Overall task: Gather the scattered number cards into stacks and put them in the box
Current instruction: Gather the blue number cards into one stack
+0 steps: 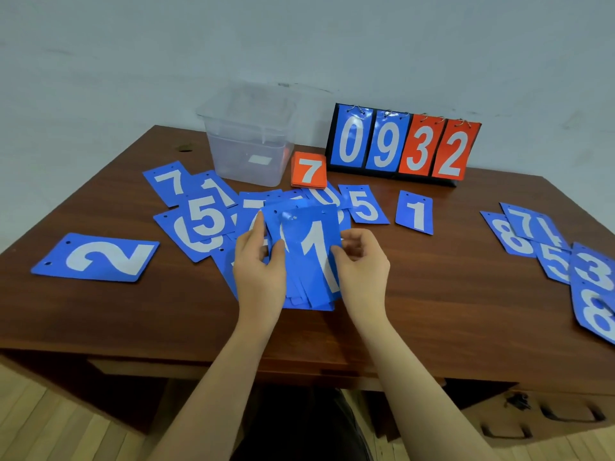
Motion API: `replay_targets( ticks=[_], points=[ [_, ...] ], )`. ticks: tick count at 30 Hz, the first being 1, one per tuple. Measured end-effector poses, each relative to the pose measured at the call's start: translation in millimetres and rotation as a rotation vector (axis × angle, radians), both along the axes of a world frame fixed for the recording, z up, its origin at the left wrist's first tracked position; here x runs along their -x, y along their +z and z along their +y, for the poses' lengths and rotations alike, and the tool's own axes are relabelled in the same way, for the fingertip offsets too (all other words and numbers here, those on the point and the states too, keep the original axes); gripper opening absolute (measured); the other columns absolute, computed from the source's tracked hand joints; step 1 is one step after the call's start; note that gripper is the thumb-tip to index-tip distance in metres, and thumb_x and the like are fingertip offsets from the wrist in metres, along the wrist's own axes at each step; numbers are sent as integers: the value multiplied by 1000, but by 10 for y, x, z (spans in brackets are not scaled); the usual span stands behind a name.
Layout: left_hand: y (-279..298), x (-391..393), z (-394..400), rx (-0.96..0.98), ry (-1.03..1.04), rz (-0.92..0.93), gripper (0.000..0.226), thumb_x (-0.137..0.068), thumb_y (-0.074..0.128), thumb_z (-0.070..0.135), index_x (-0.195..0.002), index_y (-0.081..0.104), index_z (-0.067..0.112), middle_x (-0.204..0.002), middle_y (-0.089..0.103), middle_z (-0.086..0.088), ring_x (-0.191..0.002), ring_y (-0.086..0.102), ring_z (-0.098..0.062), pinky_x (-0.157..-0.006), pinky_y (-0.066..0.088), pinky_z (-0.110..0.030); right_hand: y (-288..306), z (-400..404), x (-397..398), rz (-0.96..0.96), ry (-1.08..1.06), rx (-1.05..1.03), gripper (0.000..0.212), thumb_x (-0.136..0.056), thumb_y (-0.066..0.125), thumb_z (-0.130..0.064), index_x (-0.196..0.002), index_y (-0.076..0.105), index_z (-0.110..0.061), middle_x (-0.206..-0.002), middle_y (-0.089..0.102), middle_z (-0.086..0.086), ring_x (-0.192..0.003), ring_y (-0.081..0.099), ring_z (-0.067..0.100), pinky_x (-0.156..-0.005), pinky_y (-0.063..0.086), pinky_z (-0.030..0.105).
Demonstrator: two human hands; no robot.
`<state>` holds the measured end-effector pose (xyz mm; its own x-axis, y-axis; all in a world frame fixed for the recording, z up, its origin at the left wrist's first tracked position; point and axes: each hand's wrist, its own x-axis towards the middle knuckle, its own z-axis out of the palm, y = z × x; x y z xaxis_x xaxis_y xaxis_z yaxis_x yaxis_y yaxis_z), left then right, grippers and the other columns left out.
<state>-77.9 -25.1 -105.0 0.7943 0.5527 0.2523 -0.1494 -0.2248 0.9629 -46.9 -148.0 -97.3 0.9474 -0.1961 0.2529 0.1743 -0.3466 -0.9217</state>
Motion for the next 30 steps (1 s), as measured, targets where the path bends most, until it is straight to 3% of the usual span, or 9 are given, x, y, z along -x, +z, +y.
replay_targets(
  ticks=[3, 9, 11, 14, 17, 20, 23, 27, 30],
  points=[
    [-1, -94, 21, -7, -20, -1, 50, -92, 53, 11, -139, 38, 15, -117, 47, 3, -94, 52, -1, -75, 37, 3, -51, 85, -105, -4, 14, -6, 20, -85, 66, -12, -101, 57, -21, -88, 59, -9, -80, 58, 3, -69, 45, 9],
    [-28, -412, 33, 21, -75, -3, 50, -88, 56, 1, -136, 43, 10, -95, 45, 19, -75, 47, 26, -65, 37, 3, -106, 73, -477, 0, 54, 7, 22, -86, 66, -13, -106, 59, -17, -88, 59, -8, -78, 56, 4, -66, 43, 6],
    [-48, -570, 43, 24, -65, 17, 51, -89, 56, 3, -137, 41, 12, -97, 45, 17, -73, 46, 27, -64, 38, 3, -116, -24, -678, 3, 72, 73, 29, -88, 64, -22, -116, 58, -18, -103, 61, -8, -91, 56, 4, -77, 44, 12],
    [-78, -810, 91, 45, -35, 38, 50, -90, 56, 7, -138, 42, 15, -109, 49, 6, -78, 54, 14, -61, 46, -4, -184, -266, -1077, 86, 48, 454, 48, -94, 51, -37, -138, 44, -17, -143, 45, -3, -132, 40, 14, -109, 32, 37],
    [-115, -986, 113, 45, -15, 57, 48, -90, 56, 8, -136, 45, 13, -117, 52, -1, -79, 56, 1, -60, 48, -7, -243, -493, -1338, 223, 86, 809, 51, -98, 36, -43, -145, 34, -23, -155, 25, -4, -144, 18, 14, -116, 6, 40],
    [-162, -1066, 113, 54, -18, 59, 48, -89, 57, 9, -136, 46, 15, -120, 55, -3, -71, 55, 1, -60, 53, -15, -307, -596, -1324, 274, 123, 971, 48, -99, 31, -45, -144, 33, -29, -155, 23, -8, -144, 16, 10, -115, 2, 43],
    [-199, -1084, 125, 57, -14, 75, 48, -89, 58, 10, -135, 46, 17, -119, 56, -2, -73, 56, -4, -67, 56, -32, -359, -578, -1070, 224, 73, 947, 43, -98, 36, -43, -139, 42, -32, -151, 31, -12, -141, 23, 8, -111, 7, 42],
    [-192, -1008, 83, 21, -29, 91, 50, -89, 58, 10, -136, 45, 16, -117, 55, 2, -81, 59, -9, -63, 53, -19, -351, -544, -728, 140, 33, 888, 31, -97, 42, -38, -124, 57, -33, -138, 47, -17, -131, 36, 7, -102, 11, 38],
    [-176, -894, 43, 13, -59, 84, 48, -89, 57, 9, -136, 46, 18, -111, 54, 2, -83, 58, -10, -64, 55, -26, -317, -563, -628, 157, 51, 824, 24, -95, 47, -36, -114, 62, -31, -125, 52, -16, -123, 40, 10, -97, 11, 34]
  ],
)
